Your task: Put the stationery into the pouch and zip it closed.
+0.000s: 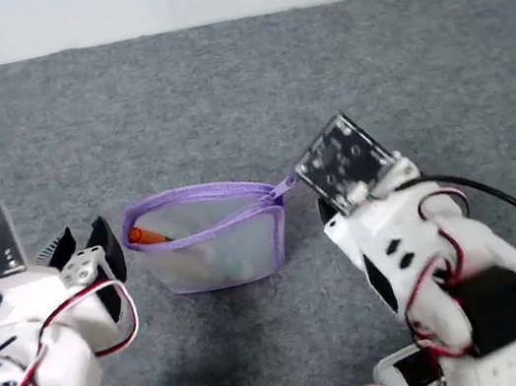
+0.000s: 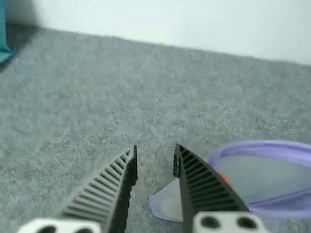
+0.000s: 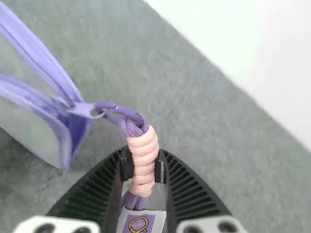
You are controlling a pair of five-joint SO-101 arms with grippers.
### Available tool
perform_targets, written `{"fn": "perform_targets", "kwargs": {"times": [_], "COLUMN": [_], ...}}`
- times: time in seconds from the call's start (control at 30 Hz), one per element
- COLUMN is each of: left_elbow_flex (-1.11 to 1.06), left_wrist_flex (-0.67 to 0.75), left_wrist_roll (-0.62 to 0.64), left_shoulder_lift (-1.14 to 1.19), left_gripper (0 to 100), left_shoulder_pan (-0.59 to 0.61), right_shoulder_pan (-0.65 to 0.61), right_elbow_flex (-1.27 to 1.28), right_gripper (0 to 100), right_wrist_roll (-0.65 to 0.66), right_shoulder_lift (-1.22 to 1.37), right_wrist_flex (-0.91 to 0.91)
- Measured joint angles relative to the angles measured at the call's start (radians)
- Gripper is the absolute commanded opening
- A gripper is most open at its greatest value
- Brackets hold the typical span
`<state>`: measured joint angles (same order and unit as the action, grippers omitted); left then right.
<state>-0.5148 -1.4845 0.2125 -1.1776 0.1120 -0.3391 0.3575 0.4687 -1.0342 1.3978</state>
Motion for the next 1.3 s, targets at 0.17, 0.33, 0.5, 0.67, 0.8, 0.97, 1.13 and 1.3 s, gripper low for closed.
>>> {"fn": "perform_targets", "kwargs": {"times": [0.17, 0.33, 0.5, 0.67, 0.8, 0.97, 1.13, 1.3], "left_elbow_flex": [-0.104, -0.095, 0.032, 0.144, 0.201, 0.296, 0.327, 0.327], "left_wrist_flex": [0.14, 0.207, 0.212, 0.193, 0.12, 0.054, -0.006, -0.081], "left_wrist_roll": [0.0, 0.006, 0.061, 0.069, 0.069, 0.072, 0.072, 0.068], "left_shoulder_lift": [0.005, 0.11, 0.299, 0.396, 0.396, 0.37, 0.282, 0.241], "left_gripper": [12, 12, 12, 12, 12, 12, 12, 12], "left_shoulder_pan": [-0.005, -0.161, -0.324, -0.347, -0.348, -0.282, -0.269, -0.269], "right_shoulder_pan": [-0.055, -0.04, 0.064, 0.138, 0.141, 0.147, 0.15, 0.095], "right_elbow_flex": [0.005, 0.078, 0.186, 0.295, 0.31, 0.31, 0.318, 0.313], "right_gripper": [0.8, 0.8, 0.8, 0.8, 0.8, 0.8, 0.8, 0.8], "right_wrist_roll": [0.0, 0.0, 0.0, -0.02, -0.052, -0.061, -0.074, -0.109], "right_shoulder_lift": [-0.051, -0.06, -0.063, -0.06, -0.06, -0.06, 0.017, 0.11], "right_wrist_flex": [0.0, 0.0, -0.091, -0.311, -0.414, -0.358, -0.4, -0.575]}}
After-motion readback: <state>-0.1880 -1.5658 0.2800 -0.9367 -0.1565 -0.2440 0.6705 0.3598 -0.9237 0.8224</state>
